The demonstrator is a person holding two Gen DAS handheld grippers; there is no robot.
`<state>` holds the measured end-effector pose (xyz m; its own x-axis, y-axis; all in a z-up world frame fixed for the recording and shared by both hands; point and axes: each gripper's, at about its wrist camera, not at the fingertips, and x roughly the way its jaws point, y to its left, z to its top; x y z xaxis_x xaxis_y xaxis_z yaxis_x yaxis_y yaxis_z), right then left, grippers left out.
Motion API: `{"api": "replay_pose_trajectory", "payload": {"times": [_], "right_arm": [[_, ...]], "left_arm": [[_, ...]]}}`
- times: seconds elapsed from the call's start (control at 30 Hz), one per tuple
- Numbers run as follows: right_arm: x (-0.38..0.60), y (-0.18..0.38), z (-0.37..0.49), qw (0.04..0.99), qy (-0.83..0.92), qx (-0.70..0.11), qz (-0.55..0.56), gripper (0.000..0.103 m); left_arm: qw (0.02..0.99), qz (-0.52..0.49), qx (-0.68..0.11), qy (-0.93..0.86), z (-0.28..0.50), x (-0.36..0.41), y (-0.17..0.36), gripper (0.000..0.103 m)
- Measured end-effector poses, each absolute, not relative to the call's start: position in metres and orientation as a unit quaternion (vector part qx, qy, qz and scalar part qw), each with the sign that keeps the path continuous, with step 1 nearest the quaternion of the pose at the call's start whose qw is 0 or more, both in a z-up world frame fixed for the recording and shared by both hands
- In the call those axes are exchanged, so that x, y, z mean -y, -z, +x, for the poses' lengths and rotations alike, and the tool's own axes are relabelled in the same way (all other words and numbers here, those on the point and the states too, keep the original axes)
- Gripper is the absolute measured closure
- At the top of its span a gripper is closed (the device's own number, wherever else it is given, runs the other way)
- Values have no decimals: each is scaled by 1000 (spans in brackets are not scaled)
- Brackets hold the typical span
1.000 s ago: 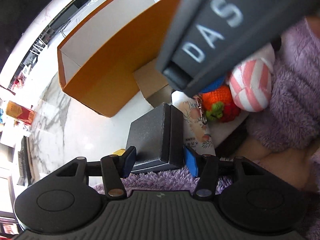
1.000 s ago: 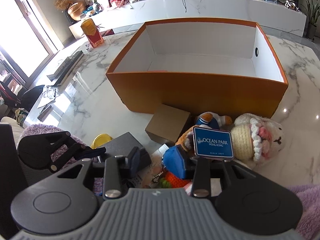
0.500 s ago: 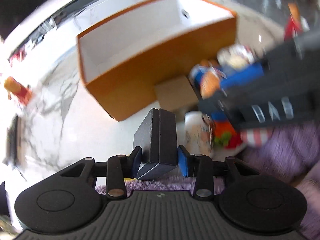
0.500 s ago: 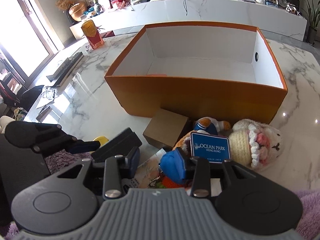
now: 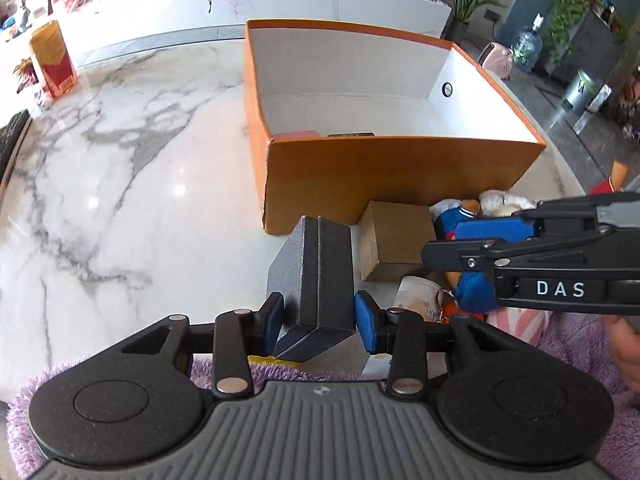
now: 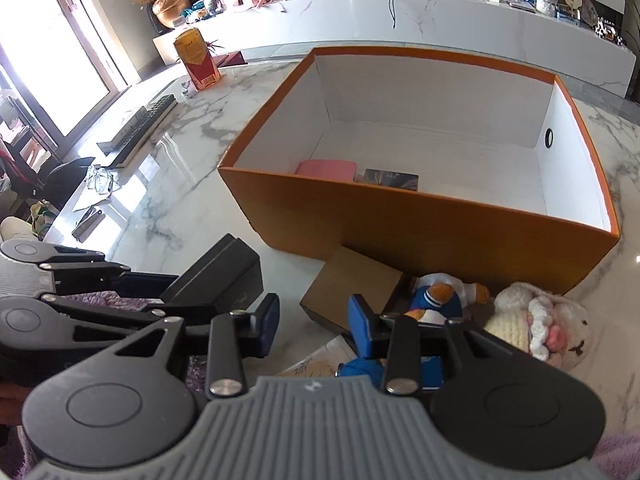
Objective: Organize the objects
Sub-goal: 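Lift the black box with the left tool while the right tool grasps the brown cardboard box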
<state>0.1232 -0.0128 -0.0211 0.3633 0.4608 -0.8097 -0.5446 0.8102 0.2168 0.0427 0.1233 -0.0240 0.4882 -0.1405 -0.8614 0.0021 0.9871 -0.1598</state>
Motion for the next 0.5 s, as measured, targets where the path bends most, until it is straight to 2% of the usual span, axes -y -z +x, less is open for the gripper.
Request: {"api": "replay_pose_trajectory", "payload": {"times": [0.2,0.3,0.37,0.4,0.5], "right_arm": [[7,33,133,813,-293,-501,-49,60],[0,40,138,806,-289,-514,-51,50],[-7,42,140,806,-279,-519,-57,36],[-10,43,142,807,-271,-522,-59,33],[-16,48,150,805,-246,-537,-52,31]], "left_arm": [[857,-64,-510,38,45,-131,24,58],[855,-75,-512,36,49,-135,24,59],[855,-75,-512,28,50,-137,23,60],[856,-71,-511,23,49,-139,22,61],[859,-60,-508,11,47,-144,20,62]]}}
